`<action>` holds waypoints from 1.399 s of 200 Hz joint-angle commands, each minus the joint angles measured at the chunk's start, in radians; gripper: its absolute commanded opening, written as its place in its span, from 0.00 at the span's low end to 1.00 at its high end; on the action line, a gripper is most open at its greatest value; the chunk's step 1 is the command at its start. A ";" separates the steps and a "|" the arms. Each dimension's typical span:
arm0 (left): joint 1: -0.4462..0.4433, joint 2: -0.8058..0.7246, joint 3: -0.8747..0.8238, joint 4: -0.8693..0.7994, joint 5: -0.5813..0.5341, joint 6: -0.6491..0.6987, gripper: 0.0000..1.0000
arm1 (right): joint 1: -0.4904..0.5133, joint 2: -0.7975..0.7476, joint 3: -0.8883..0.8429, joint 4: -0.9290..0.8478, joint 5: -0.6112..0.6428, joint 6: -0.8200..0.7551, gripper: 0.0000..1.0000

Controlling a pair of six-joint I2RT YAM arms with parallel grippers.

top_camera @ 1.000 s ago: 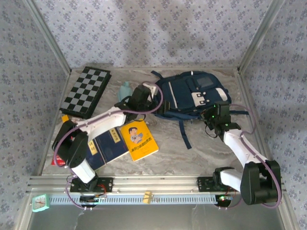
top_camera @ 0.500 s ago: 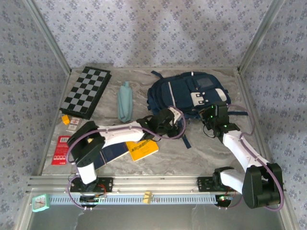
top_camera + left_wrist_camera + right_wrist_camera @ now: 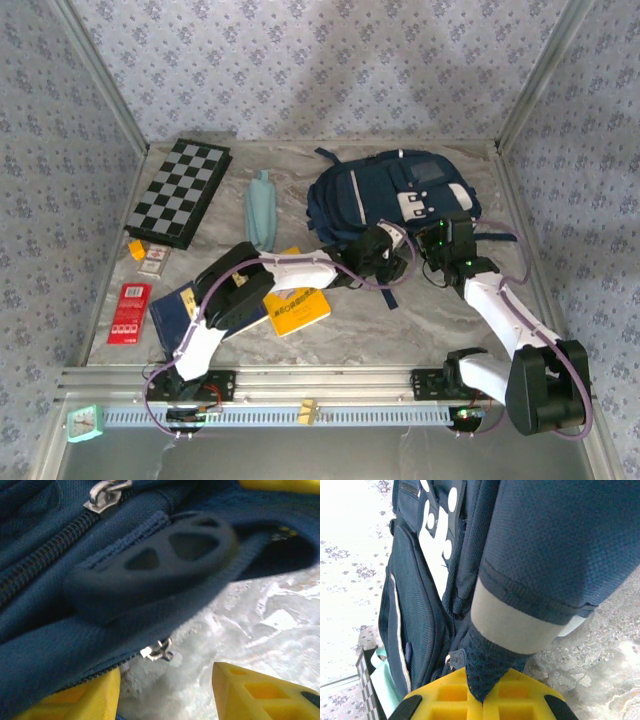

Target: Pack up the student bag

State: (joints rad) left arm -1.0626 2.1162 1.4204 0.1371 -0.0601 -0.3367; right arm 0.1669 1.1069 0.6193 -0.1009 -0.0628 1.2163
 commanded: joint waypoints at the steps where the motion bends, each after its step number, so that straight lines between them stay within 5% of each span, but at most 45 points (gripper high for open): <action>1: -0.004 0.044 0.066 0.080 -0.061 0.012 0.48 | 0.025 -0.017 0.023 0.056 -0.004 0.018 0.00; 70: 0.005 0.037 0.092 0.070 -0.156 0.001 0.00 | 0.010 -0.012 0.016 0.057 -0.013 0.005 0.00; 178: 0.109 -0.236 -0.248 0.147 0.009 0.012 0.00 | -0.163 0.010 0.079 -0.033 -0.159 -0.133 0.00; 280: 0.131 -0.390 -0.304 -0.064 0.062 0.116 0.00 | -0.349 0.264 0.309 -0.073 -0.308 -0.290 0.00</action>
State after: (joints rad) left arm -0.9436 1.7882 1.1149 0.1574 0.0036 -0.2371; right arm -0.1276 1.3178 0.8337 -0.2153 -0.3981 0.9874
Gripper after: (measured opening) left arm 0.056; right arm 0.054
